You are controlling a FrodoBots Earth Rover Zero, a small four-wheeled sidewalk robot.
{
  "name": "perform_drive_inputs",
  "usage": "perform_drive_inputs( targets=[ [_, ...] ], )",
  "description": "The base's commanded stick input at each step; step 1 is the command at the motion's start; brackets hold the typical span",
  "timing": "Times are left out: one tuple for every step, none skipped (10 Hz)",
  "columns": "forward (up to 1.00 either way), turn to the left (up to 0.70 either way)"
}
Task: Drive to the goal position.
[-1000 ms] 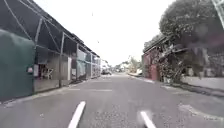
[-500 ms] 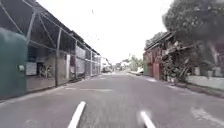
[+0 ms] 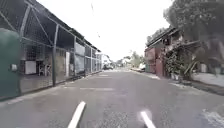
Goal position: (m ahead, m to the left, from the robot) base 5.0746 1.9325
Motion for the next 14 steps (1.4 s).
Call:
perform_drive_inputs(
  targets=[
    [0.7, 0.0],
    [0.7, 0.0],
    [0.7, 0.0],
    [0.7, 0.0],
    [0.7, 0.0],
    [0.7, 0.0],
    [0.7, 0.0],
    [0.7, 0.0],
    [0.7, 0.0],
    [0.7, 0.0],
    [0.7, 0.0],
    [0.7, 0.0],
    [0.7, 0.0],
    [0.7, 0.0]
  ],
)
